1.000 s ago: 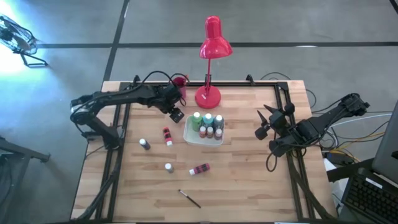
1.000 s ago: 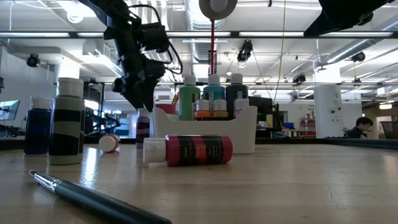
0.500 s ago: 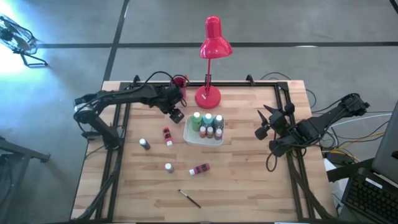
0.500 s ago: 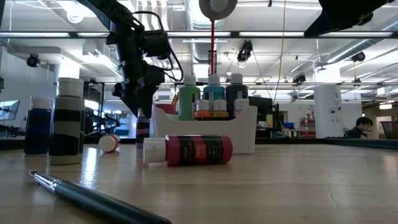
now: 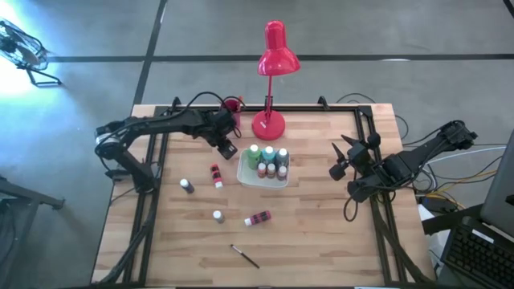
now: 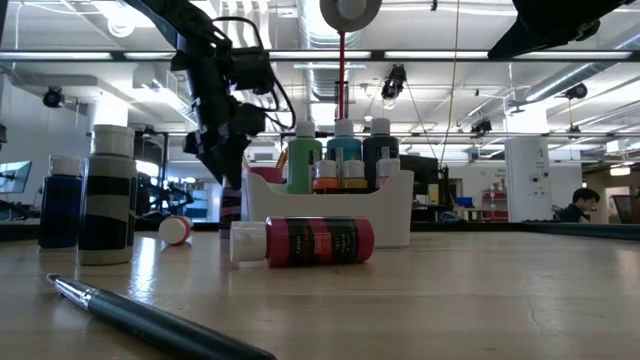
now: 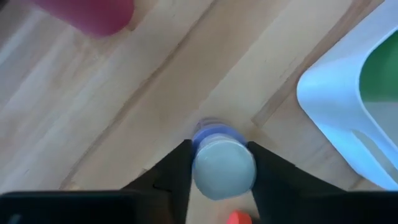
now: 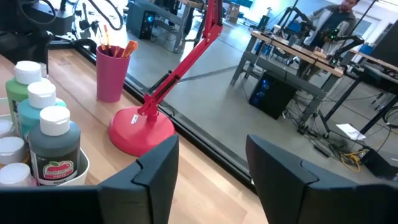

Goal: Pick & Place Paint Supplies
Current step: Put the violet paint bottle into the white bin

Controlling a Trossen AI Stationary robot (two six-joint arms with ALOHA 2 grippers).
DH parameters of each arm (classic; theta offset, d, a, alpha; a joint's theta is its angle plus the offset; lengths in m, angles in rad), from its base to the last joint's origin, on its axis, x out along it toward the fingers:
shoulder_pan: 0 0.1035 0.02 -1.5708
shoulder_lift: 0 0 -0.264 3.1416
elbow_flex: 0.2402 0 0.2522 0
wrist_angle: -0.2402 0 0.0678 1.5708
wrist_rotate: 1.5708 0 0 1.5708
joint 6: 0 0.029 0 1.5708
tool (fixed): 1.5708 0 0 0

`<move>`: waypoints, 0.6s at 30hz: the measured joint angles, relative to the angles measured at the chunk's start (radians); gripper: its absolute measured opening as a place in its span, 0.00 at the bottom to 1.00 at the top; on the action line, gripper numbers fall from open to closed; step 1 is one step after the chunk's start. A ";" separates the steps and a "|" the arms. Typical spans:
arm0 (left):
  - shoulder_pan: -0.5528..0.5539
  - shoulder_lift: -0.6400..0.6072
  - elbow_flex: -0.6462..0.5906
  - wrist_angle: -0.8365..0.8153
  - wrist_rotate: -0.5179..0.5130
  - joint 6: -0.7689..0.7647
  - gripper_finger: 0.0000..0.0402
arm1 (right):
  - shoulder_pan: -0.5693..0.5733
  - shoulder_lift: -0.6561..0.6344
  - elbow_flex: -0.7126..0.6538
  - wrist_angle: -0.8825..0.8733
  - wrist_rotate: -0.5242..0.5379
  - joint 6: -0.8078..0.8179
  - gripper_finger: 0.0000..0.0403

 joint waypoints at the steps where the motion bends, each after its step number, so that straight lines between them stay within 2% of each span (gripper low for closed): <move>1: 0.000 -0.001 0.001 0.002 0.000 0.009 0.32 | 0.000 0.000 0.000 0.000 0.000 0.000 0.46; 8: 0.000 -0.039 0.010 -0.048 0.006 0.080 0.29 | 0.000 -0.001 0.000 0.000 0.000 0.000 0.40; 18: -0.048 -0.211 0.146 -0.151 0.055 0.089 0.29 | 0.000 -0.001 0.000 -0.002 0.001 0.000 0.33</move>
